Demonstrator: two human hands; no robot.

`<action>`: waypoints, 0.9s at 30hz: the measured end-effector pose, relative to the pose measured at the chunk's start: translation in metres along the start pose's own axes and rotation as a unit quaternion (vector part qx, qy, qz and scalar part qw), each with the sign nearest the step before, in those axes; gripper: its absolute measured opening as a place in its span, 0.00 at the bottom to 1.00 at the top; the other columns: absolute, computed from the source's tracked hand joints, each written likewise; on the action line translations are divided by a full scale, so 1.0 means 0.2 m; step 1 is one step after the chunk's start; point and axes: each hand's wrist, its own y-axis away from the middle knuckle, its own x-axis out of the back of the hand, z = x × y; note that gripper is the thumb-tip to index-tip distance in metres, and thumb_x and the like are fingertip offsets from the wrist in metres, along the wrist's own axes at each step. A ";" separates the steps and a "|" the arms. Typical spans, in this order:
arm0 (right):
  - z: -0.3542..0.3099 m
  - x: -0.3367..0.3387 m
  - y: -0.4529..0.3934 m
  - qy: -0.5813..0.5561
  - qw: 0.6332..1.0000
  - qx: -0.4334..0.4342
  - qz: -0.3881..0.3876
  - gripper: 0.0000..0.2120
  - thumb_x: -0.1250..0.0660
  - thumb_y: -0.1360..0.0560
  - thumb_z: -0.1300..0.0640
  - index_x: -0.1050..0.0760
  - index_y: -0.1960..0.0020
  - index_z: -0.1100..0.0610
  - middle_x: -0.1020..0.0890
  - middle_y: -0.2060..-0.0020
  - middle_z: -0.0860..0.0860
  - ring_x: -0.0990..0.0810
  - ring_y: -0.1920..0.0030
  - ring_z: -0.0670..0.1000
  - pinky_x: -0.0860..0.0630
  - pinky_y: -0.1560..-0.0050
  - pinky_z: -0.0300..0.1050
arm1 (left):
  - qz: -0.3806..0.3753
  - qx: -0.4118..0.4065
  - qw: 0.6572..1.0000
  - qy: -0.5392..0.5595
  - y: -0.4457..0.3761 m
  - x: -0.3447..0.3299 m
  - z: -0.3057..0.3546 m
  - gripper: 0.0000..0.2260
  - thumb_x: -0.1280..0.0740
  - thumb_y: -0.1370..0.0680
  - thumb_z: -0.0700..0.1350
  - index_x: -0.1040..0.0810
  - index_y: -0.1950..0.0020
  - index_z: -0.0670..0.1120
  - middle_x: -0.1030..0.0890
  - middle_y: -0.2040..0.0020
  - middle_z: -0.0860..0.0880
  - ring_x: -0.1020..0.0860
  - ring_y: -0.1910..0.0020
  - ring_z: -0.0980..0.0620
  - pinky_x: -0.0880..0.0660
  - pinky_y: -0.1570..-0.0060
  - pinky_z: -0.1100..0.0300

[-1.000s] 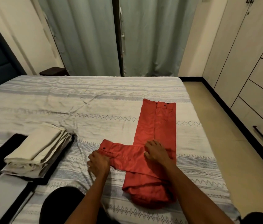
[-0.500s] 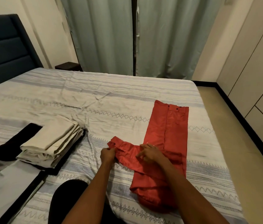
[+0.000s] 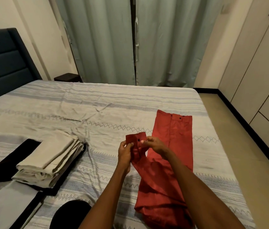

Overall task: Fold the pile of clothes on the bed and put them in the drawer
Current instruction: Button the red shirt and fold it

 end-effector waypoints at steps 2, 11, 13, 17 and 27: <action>-0.02 0.06 0.00 -0.004 0.999 0.018 0.051 0.16 0.27 0.24 0.47 0.20 0.49 0.61 0.14 0.55 0.55 0.15 0.54 0.53 0.21 0.48 0.53 | -0.025 -0.013 1.000 0.007 -0.02 -0.04 0.03 0.09 0.34 0.22 0.37 0.24 0.42 0.43 0.16 0.54 0.43 0.18 0.59 0.48 0.22 0.60 0.56; -0.19 0.36 -0.03 0.032 0.977 0.079 0.197 0.19 0.32 0.20 0.55 0.30 0.32 0.55 0.24 0.45 0.45 0.26 0.42 0.48 0.26 0.42 0.47 | -0.072 -0.095 0.986 -0.118 -0.13 -0.38 0.13 0.06 0.32 0.21 0.42 0.21 0.44 0.46 0.16 0.51 0.47 0.17 0.55 0.51 0.20 0.58 0.61; -0.21 0.43 -0.04 0.014 0.970 0.084 0.227 0.22 0.31 0.21 0.56 0.34 0.31 0.55 0.24 0.45 0.49 0.25 0.46 0.48 0.25 0.47 0.45 | -0.041 -0.116 0.984 -0.128 -0.19 -0.47 0.20 0.08 0.31 0.21 0.43 0.22 0.43 0.44 0.17 0.52 0.50 0.19 0.57 0.56 0.23 0.59 0.66; -0.19 0.58 -0.16 0.069 0.954 0.117 0.267 0.07 0.30 0.22 0.61 0.25 0.45 0.55 0.21 0.53 0.41 0.22 0.52 0.36 0.26 0.52 0.38 | -0.038 -0.155 0.972 -0.174 -0.40 -0.65 0.24 0.08 0.35 0.20 0.42 0.20 0.43 0.47 0.17 0.52 0.49 0.21 0.58 0.54 0.26 0.58 0.60; 0.05 0.91 -0.63 0.072 0.955 0.112 0.265 0.16 0.35 0.25 0.70 0.17 0.42 0.58 0.17 0.45 0.48 0.23 0.48 0.33 0.30 0.47 0.23 | -0.025 -0.181 0.953 -0.242 -1.01 -0.96 0.05 0.09 0.41 0.22 0.52 0.21 0.49 0.59 0.17 0.58 0.51 0.19 0.60 0.45 0.25 0.62 0.50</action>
